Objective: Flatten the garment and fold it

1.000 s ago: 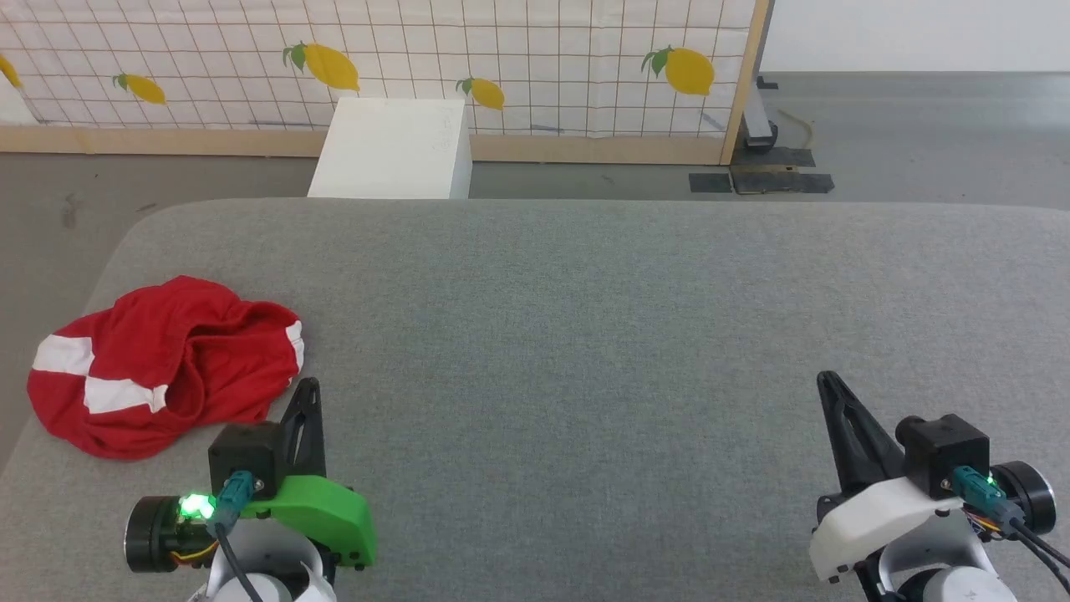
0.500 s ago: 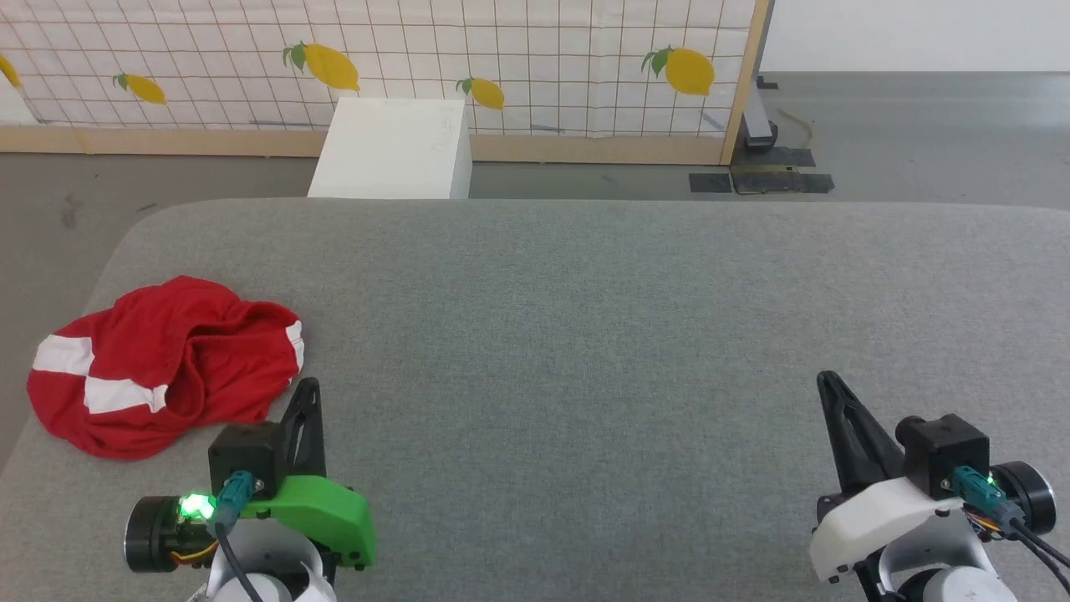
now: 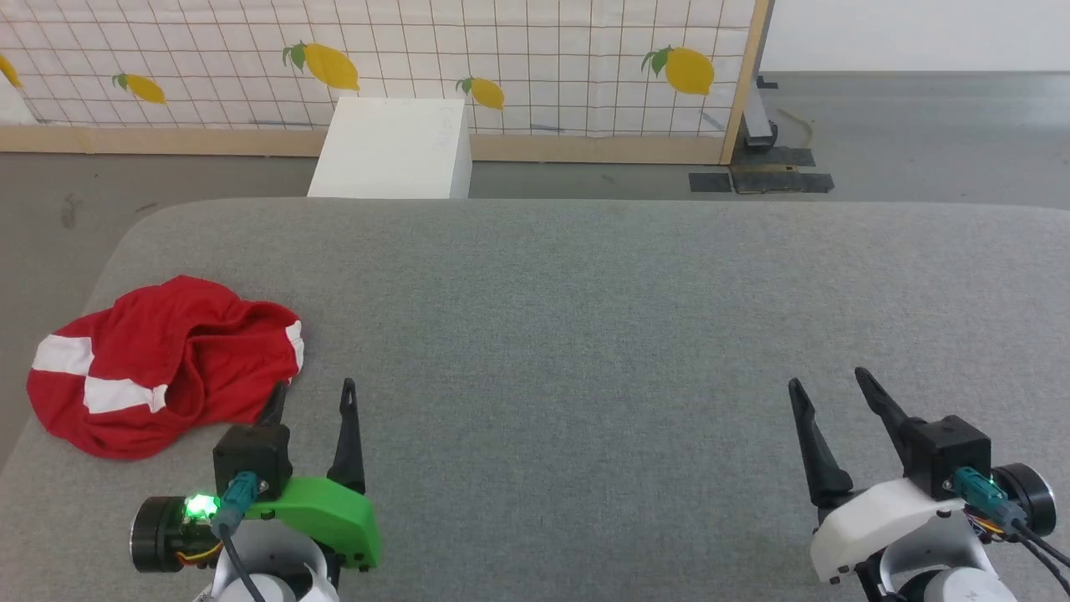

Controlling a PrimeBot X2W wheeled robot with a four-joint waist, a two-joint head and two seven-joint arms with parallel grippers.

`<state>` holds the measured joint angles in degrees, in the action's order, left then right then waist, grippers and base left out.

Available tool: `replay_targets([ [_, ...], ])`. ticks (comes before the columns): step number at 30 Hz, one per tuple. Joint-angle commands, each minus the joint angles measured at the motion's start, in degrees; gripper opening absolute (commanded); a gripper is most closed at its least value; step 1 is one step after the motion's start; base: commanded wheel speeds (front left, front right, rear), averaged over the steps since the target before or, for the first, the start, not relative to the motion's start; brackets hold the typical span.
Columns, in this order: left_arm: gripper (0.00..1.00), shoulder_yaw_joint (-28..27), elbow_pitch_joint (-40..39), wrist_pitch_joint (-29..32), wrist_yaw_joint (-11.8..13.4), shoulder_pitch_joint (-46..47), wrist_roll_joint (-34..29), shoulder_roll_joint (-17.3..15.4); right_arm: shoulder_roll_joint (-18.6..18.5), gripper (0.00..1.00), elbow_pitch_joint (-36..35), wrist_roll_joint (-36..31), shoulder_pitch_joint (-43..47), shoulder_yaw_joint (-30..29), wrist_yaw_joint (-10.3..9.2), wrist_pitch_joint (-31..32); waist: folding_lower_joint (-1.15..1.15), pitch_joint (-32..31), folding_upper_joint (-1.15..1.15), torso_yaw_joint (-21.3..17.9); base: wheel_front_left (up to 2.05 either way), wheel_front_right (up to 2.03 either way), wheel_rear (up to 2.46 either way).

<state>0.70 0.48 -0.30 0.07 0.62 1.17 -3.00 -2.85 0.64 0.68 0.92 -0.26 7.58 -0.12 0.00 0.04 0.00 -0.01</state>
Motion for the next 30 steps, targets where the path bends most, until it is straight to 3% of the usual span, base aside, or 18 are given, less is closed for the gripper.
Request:
replay_targets([
  [1, 1.00, 0.24, 0.35, -0.59, 0.22, 0.09, 0.43, 0.01, 0.00, 1.00, 0.41, 0.80, 0.19, -0.18, 0.00, -0.68, 0.00, 0.02, 0.00, -0.01, 0.00, 0.00, 0.00],
  [14, 1.00, 1.18, 1.69, -2.13, 0.81, 0.57, 1.72, 0.02, 0.00, 1.00, 2.26, 2.17, 0.13, -0.52, -0.01, -2.12, 0.00, 0.09, 0.00, 0.45, 0.00, 0.00, 0.00],
  [30, 1.00, 1.17, 2.28, -4.03, 1.74, 0.38, 3.20, -0.04, -0.01, 1.00, 3.81, 3.77, -0.09, -0.63, -0.02, -3.85, 0.00, 0.35, 0.00, 4.52, 0.00, 0.00, 0.00],
])
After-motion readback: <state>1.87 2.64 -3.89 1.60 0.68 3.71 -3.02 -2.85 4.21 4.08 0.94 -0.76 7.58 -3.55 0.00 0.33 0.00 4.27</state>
